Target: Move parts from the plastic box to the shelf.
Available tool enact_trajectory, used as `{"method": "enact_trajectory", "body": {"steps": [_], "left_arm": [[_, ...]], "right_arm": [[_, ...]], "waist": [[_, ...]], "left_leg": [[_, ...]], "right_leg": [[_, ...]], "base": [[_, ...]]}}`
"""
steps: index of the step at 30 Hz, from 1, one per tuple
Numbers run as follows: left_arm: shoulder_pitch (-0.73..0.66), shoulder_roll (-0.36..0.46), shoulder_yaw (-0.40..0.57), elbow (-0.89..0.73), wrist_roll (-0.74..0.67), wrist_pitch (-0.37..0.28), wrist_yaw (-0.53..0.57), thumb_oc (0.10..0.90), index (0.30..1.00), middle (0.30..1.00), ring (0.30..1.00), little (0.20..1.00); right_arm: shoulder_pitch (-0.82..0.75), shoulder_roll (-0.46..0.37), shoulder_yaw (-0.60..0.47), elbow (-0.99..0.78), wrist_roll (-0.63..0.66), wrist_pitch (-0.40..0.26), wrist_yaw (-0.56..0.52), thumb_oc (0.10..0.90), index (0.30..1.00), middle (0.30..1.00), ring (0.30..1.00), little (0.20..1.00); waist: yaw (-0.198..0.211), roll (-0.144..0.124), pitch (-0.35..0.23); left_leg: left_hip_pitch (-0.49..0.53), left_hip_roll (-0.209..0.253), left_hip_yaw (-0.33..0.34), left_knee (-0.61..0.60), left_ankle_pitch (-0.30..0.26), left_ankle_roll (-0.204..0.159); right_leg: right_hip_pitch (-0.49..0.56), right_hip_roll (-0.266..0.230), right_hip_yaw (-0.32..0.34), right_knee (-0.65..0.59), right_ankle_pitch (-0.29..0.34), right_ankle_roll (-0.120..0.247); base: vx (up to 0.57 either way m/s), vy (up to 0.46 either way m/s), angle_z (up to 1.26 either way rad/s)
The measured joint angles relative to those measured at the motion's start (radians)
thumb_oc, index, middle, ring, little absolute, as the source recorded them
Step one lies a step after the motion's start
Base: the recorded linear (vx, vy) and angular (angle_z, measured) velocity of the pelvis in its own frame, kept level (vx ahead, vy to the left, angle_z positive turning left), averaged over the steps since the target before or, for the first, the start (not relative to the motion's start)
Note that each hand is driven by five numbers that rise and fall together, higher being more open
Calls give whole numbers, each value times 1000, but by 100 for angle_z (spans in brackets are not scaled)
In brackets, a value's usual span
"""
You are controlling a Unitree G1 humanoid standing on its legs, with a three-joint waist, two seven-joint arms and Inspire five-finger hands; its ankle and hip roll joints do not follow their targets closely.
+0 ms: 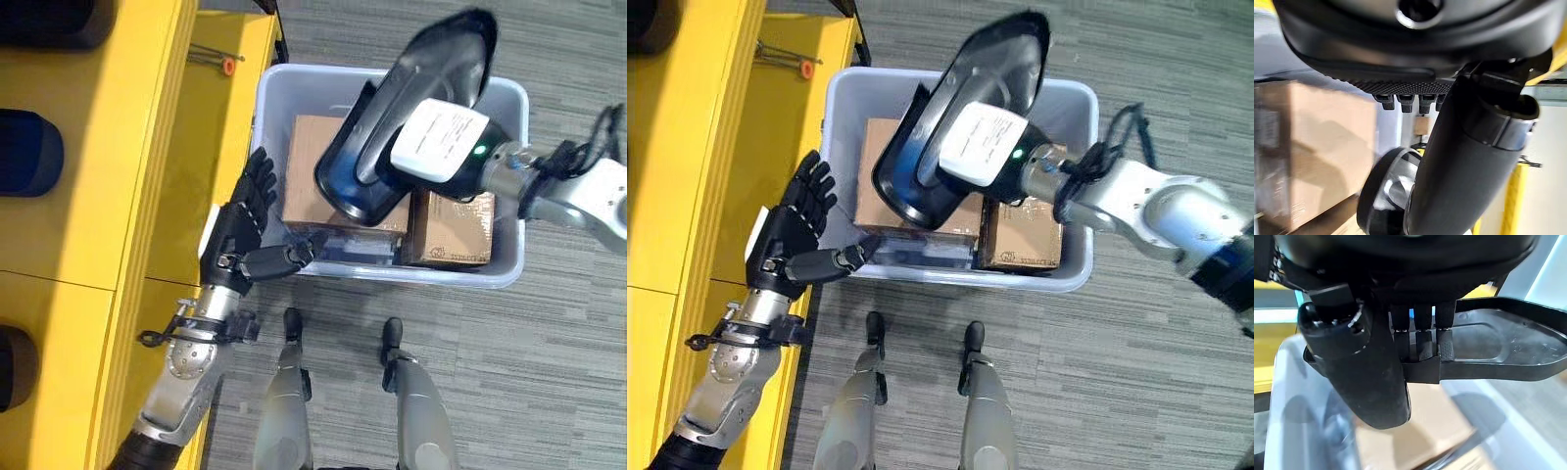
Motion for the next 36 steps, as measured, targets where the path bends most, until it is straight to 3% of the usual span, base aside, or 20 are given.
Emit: {"method": "enact_trajectory", "body": {"steps": [3, 8, 12, 14, 19, 27, 32, 36], "left_arm": [[32, 2, 37, 0, 0, 3, -9, 900, 1000, 1000, 1000, 1000], [47, -1, 53, 0, 0, 21, -45, 900, 1000, 1000, 1000, 1000], [80, -3, 78, 1, 38, 29, -52, 900, 1000, 1000, 1000, 1000], [84, -3, 84, 1, 55, 30, -50, 900, 1000, 1000, 1000, 1000], [91, 9, 117, 0, 176, 31, -46, 900, 1000, 1000, 1000, 1000], [56, 145, 150, -7, 491, 1, 31, 900, 1000, 1000, 1000, 1000], [27, 215, 145, -16, 673, -14, 83, 900, 1000, 1000, 1000, 1000], [-28, 332, 102, -24, 827, -33, 114, 900, 1000, 1000, 1000, 1000]], "right_arm": [[99, -38, -149, -58, 13, -12, -9, 400, 300, 300, 300, 300], [194, -60, -299, -101, 22, -31, -30, 400, 300, 300, 300, 300], [418, -62, -496, -150, 94, -62, -27, 400, 300, 300, 300, 300], [489, -63, -536, -155, 146, -64, -25, 400, 300, 300, 300, 300], [572, -80, -560, -155, 257, -63, 31, 400, 300, 300, 300, 300], [579, -127, -544, -156, 410, -84, 121, 400, 300, 300, 300, 300], [521, -128, -430, -148, 452, -99, 141, 400, 300, 300, 300, 300], [434, -124, -307, -143, 475, -113, 164, 400, 300, 300, 300, 300]], "waist": [[-2, -1, -26], [-9, -3, -63], [-28, -10, -146], [-37, -11, -189], [-58, -25, -250], [-82, -54, -304], [-82, -84, -347], [-81, -96, -370]], "left_leg": [[58, 4, 16, -20, -16, 12], [124, 5, 36, -40, -21, 8], [159, 2, 49, -56, -40, 7], [173, 2, 52, -69, -43, 4], [227, 4, 81, -69, -65, -10], [272, 9, 110, -69, -80, -17], [280, 9, 121, -69, -82, -18], [295, 9, 125, -70, -85, -20]], "right_leg": [[69, 3, 3, -53, 13, 10], [160, 10, 10, -145, 50, 18], [222, 13, 17, -231, 79, 27], [246, 14, 17, -271, 90, 29], [328, 22, 33, -364, 122, 30], [361, 27, 61, -380, 128, 30], [364, 26, 70, -381, 128, 31], [379, 26, 73, -381, 126, 34]], "base": [[70, 5, -6], [68, 3, -7], [26, 25, -8], [1, 13, -3], [-3, 19, -13], [-5, 12, -11], [-2, 3, -4], [0, 0, 0]]}}
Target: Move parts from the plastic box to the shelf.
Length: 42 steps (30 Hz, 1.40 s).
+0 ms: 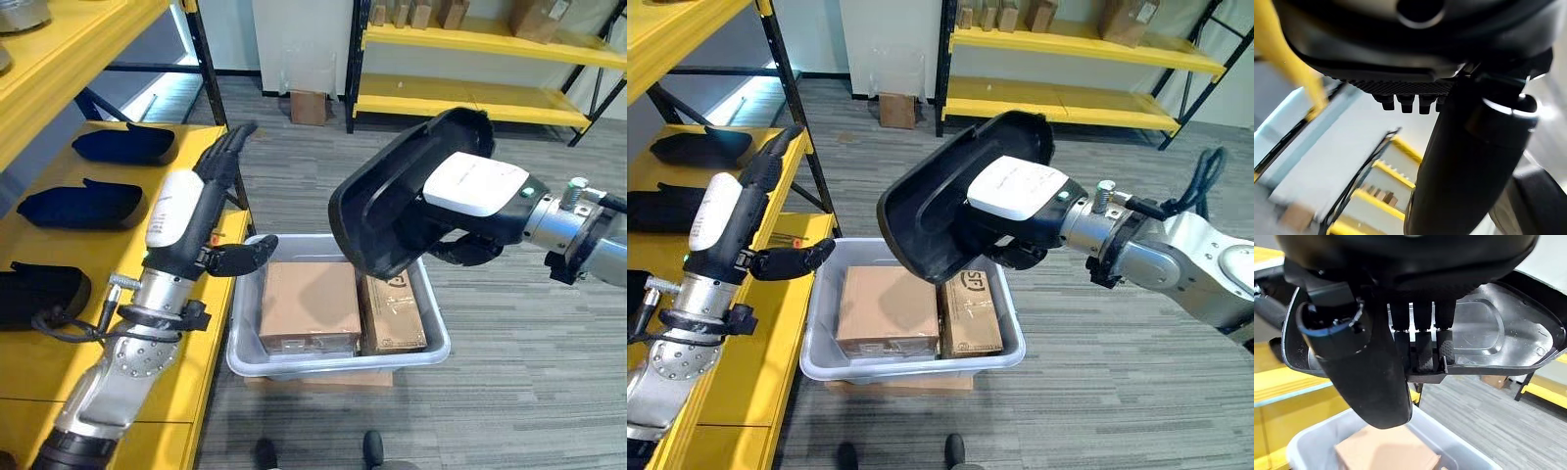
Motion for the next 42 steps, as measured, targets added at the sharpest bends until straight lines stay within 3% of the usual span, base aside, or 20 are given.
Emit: {"method": "enact_trajectory", "body": {"steps": [3, 9, 18, 27, 42], "left_arm": [[-72, 100, -82, -8, 86, -32, 8, 900, 1000, 1000, 1000, 1000], [-241, 214, -228, -36, 250, -88, 36, 900, 1000, 1000, 1000, 1000], [-434, 289, -428, -67, 371, -129, 46, 900, 1000, 1000, 1000, 1000], [-506, 297, -504, -66, 432, -129, 75, 900, 1000, 1000, 1000, 1000], [-459, 282, -491, -49, 437, -129, 87, 900, 1000, 1000, 1000, 1000]], "right_arm": [[-66, 8, 68, 0, 15, -14, 5, 400, 300, 300, 300, 300], [-178, 44, 163, 2, 31, -24, 12, 400, 300, 300, 300, 300], [-247, 58, 274, 9, 35, -32, 32, 400, 300, 300, 300, 300], [-267, 89, 333, 18, 61, -25, 47, 400, 300, 300, 300, 300], [-267, 94, 333, 17, 73, -14, 66, 400, 300, 300, 300, 300]], "waist": [[0, -3, -19], [-21, -2, -37], [-31, 13, -69], [-31, 21, -83], [-31, 22, -84]], "left_leg": [[7, -1, 8, 0, -1, -1], [17, 0, 10, 0, -3, -4], [19, 1, 12, 0, -4, -4], [19, 1, 14, 0, -4, -5], [19, 7, 16, 0, -4, -5]], "right_leg": [[2, -1, 7, 0, 0, 1], [11, 0, 9, 0, -1, 1], [10, 1, 11, 0, -1, 1], [10, 1, 13, 0, -2, 0], [9, 6, 14, 0, -3, -2]], "base": [[7, 2, -5], [2, 3, -2], [0, 0, 0], [0, 0, 0], [0, 0, 0]]}}
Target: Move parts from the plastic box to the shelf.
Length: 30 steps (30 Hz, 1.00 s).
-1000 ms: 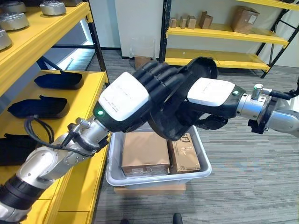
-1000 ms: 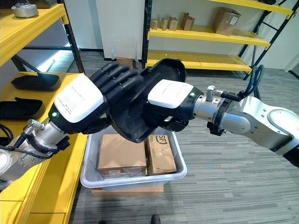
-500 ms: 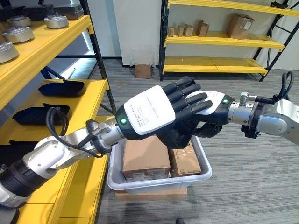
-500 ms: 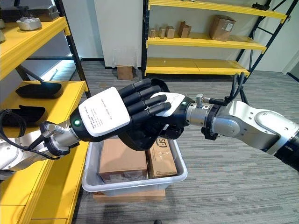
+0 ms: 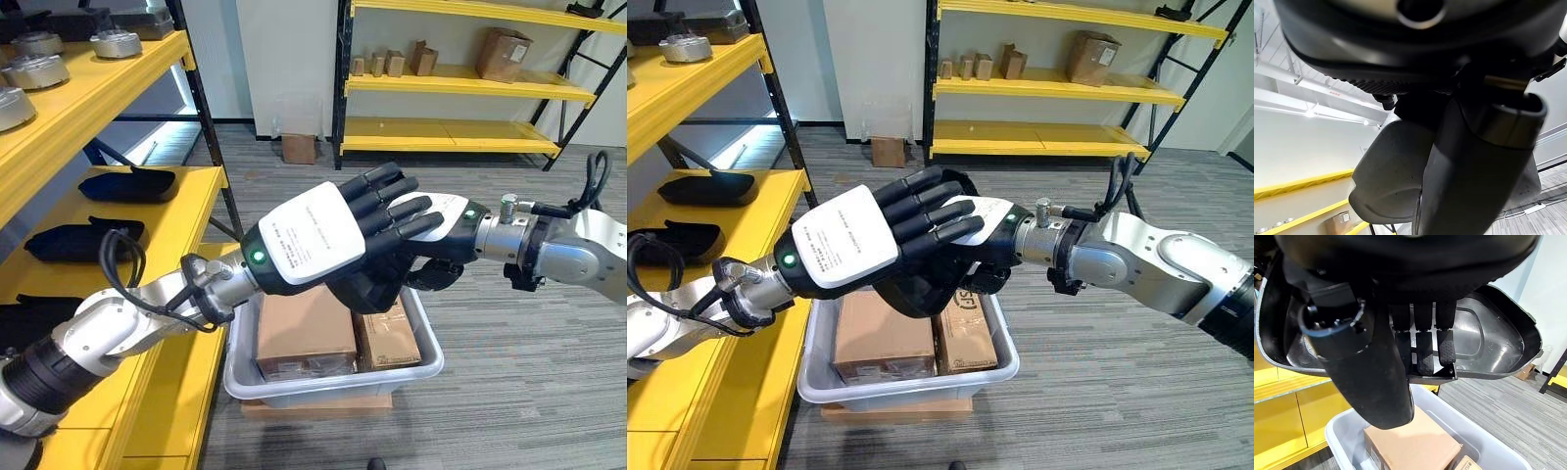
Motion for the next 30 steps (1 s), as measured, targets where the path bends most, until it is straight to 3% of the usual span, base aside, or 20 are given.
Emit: {"method": "enact_trajectory", "body": {"steps": [7, 21, 30], "left_arm": [[52, -9, 28, 11, 0, 0, 12, 900, 1000, 1000, 1000, 1000], [132, -117, 50, 70, -1, 7, 11, 900, 1000, 1000, 1000, 1000], [179, -143, 70, 78, -1, 9, 7, 900, 1000, 1000, 1000, 1000]], "right_arm": [[0, 0, 0, 0, 21, 1, 12, 400, 300, 300, 300, 300], [10, 1, 0, 21, 21, 1, 17, 400, 300, 300, 300, 300], [21, 23, 0, 34, 21, 3, 17, 400, 300, 300, 300, 300]], "waist": [[0, 5, -3], [-15, 17, -11], [-21, 17, -11]], "left_leg": [[2, 6, 5, 0, -1, -1], [14, 8, 22, -1, -8, -3], [14, 8, 24, -1, -11, 2]], "right_leg": [[-1, 6, 4, 0, 0, -1], [-2, 8, 24, 0, -1, -3], [-2, 8, 24, -4, -2, -3]], "base": [[0, 0, 0], [7, 1, -3], [0, 0, 0]]}}
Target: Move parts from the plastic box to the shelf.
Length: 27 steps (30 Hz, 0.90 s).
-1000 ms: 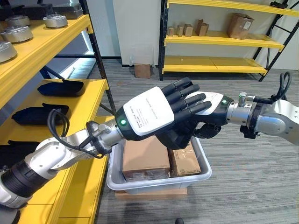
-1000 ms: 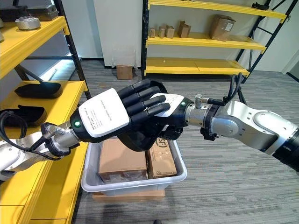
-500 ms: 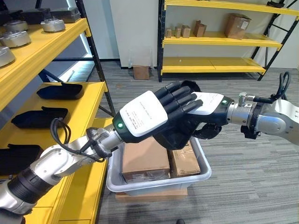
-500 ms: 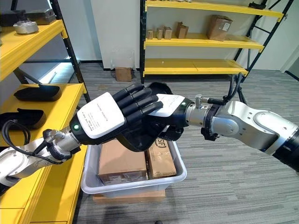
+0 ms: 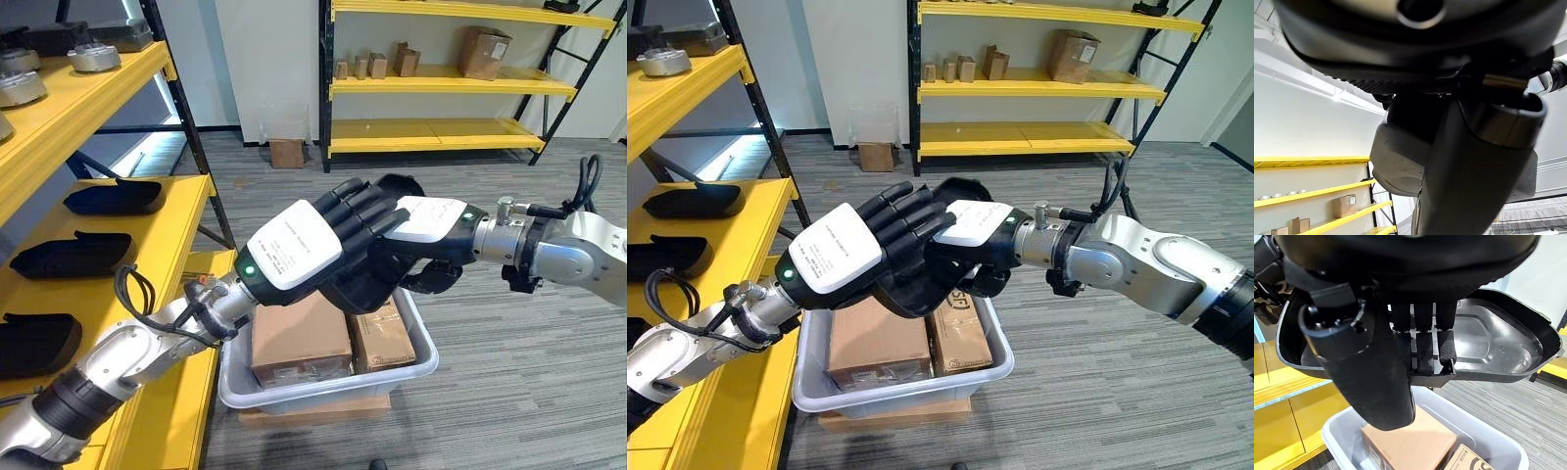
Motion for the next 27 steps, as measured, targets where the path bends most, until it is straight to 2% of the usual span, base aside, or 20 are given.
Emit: {"method": "enact_trajectory", "body": {"steps": [9, 12, 27], "left_arm": [[22, -27, 2, 11, -5, 22, -10, 900, 1000, 1000, 1000, 1000], [30, -53, 10, 29, -4, 22, -11, 900, 1000, 1000, 1000, 1000], [39, -57, 32, 36, -5, 39, -10, 900, 1000, 1000, 1000, 1000]], "right_arm": [[9, 42, -4, 41, 9, 5, 0, 400, 300, 300, 300, 300], [62, 53, -60, 43, 25, 17, -1, 400, 300, 300, 300, 300], [83, 111, -90, 80, 78, 41, -8, 400, 300, 300, 300, 300]], "waist": [[-2, 1, 0], [1, 2, 0], [-2, 2, 0]], "left_leg": [[1, 0, 0, 0, -3, 4], [1, 0, -1, 0, -4, 4], [1, 1, -1, 0, -6, 3]], "right_leg": [[0, 0, 1, -1, 0, 0], [0, 0, 0, -3, -1, -1], [0, 2, 0, -3, -3, -2]], "base": [[0, 0, 0], [0, 0, 0], [0, 0, 0]]}}
